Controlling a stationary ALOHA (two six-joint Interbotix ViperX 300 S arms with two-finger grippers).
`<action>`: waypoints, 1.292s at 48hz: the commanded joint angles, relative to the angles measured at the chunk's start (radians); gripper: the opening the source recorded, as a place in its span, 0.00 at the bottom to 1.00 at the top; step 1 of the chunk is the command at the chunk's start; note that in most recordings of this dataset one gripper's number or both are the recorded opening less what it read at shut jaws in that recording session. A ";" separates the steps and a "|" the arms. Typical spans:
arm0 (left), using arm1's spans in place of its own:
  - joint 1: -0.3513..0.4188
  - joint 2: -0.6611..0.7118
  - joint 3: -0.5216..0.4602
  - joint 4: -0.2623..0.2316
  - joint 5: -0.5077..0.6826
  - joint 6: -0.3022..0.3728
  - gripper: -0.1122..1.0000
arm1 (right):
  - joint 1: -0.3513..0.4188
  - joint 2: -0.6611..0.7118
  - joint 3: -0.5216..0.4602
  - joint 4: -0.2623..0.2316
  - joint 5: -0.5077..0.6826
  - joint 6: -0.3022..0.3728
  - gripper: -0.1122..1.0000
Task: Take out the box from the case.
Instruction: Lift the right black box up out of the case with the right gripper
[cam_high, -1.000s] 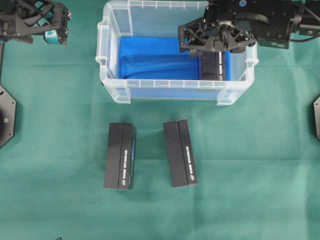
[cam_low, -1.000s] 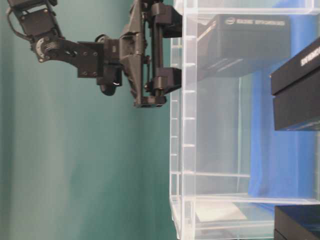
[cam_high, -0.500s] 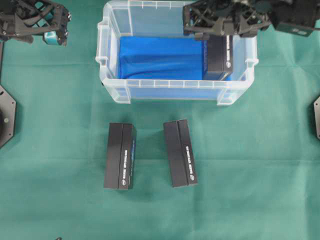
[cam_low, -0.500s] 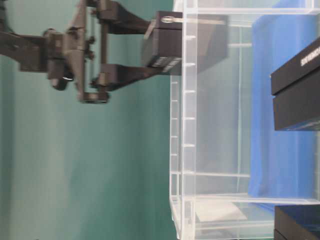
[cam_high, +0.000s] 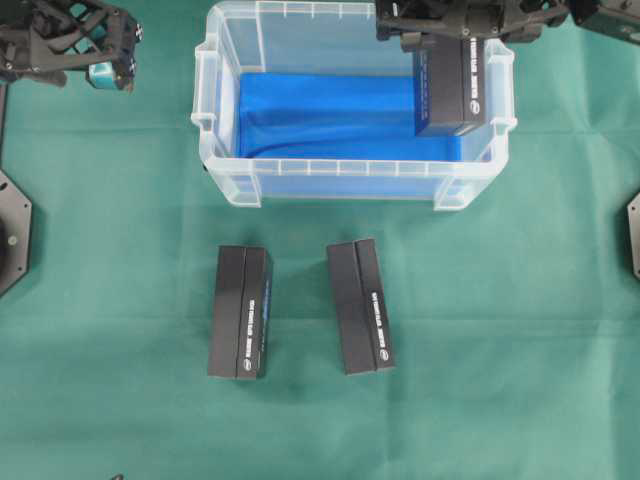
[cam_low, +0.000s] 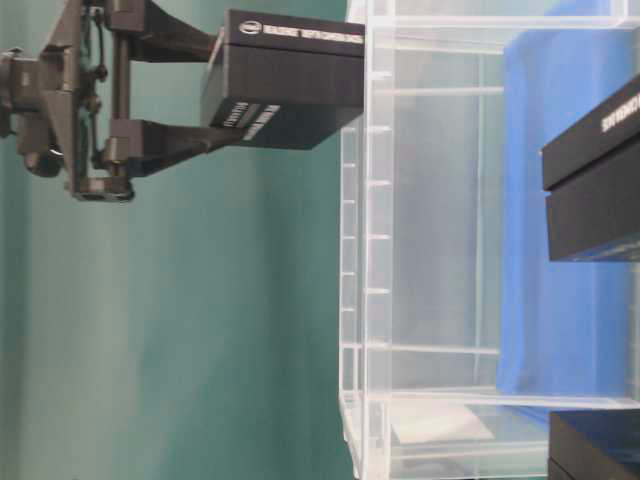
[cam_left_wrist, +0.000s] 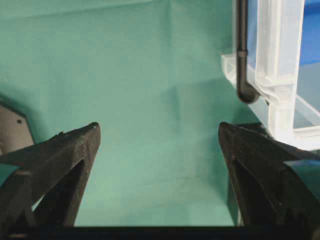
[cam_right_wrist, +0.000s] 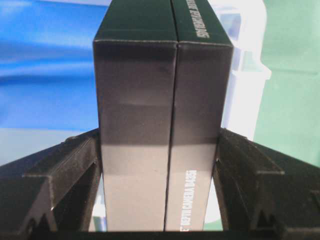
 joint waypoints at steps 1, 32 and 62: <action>0.003 -0.011 -0.018 0.002 -0.003 -0.002 0.97 | 0.006 -0.037 -0.048 -0.005 0.021 -0.002 0.69; 0.003 -0.015 -0.012 0.002 -0.003 -0.002 0.97 | 0.012 -0.037 -0.071 -0.009 0.054 -0.003 0.69; 0.003 -0.014 -0.012 0.002 -0.002 0.000 0.97 | 0.012 -0.037 -0.071 -0.020 0.054 -0.003 0.69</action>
